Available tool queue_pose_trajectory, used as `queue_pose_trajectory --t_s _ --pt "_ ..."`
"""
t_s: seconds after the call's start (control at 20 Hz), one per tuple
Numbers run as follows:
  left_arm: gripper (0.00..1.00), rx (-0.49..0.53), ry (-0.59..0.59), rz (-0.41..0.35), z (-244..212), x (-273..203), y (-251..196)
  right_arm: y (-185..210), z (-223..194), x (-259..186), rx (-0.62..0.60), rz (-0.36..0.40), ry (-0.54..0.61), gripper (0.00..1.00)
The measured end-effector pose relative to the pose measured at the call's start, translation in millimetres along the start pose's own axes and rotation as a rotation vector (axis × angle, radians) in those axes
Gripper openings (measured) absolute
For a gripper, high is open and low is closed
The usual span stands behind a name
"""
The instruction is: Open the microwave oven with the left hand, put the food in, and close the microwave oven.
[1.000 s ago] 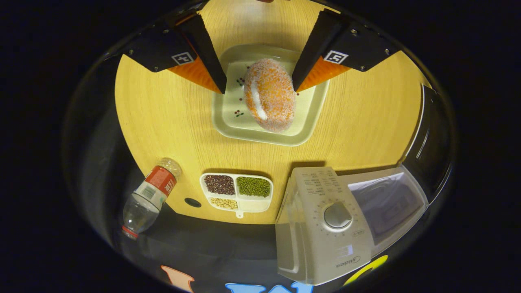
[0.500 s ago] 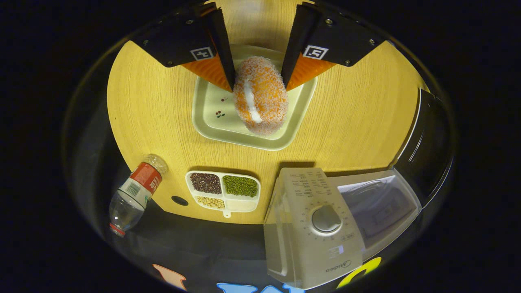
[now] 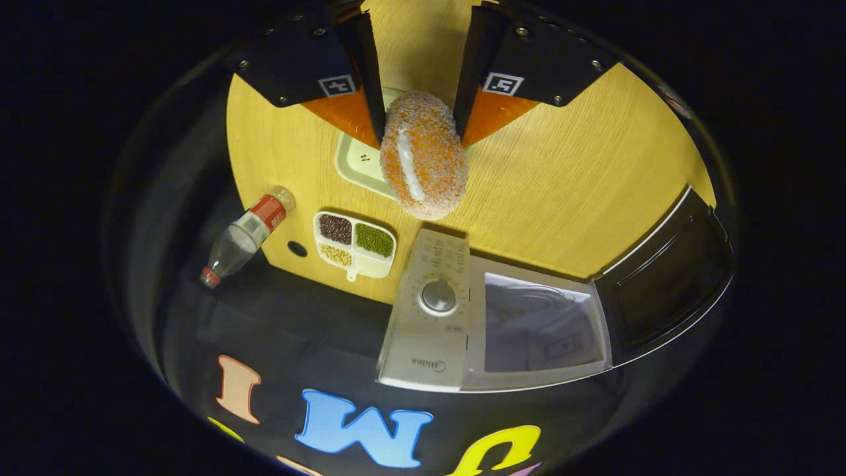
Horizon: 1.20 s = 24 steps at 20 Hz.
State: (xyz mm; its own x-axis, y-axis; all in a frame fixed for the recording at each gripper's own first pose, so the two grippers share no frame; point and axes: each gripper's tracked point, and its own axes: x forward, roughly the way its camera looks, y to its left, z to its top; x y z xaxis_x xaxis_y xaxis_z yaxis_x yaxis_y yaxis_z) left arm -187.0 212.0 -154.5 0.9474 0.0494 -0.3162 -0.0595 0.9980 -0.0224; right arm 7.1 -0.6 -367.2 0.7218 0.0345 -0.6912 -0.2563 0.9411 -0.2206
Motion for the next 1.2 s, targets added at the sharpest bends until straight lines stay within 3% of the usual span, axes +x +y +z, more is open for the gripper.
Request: queue_pose_trajectory --t_s 0.05,0.15,0.3,0.6,0.9,1.0,1.2 --pt "0.39 -0.008 -0.032 -0.006 15 1 -12 5 6 -8 -0.03 -0.005 -0.023 0.55" --pt "0.39 -0.015 -0.095 -0.027 45 4 -33 10 18 -20 -0.089 -0.025 -0.07 0.55" --pt "0.54 -0.008 -0.155 -0.053 67 0 -56 15 41 -31 -0.179 -0.052 -0.127 0.55" --pt "0.52 -0.01 -0.167 0.012 78 -13 -67 33 91 -31 -0.573 -0.132 -0.274 0.55" --pt "0.53 -0.023 -0.158 0.121 82 -30 -60 80 144 -8 -0.859 -0.17 -0.433 0.55" --pt "0.73 -0.038 -0.127 0.137 73 -31 -60 95 161 4 -0.924 -0.186 -0.474 0.55" --pt "0.63 -0.03 -0.11 0.211 72 -50 -48 115 189 43 -1.02 -0.236 -0.521 0.54"
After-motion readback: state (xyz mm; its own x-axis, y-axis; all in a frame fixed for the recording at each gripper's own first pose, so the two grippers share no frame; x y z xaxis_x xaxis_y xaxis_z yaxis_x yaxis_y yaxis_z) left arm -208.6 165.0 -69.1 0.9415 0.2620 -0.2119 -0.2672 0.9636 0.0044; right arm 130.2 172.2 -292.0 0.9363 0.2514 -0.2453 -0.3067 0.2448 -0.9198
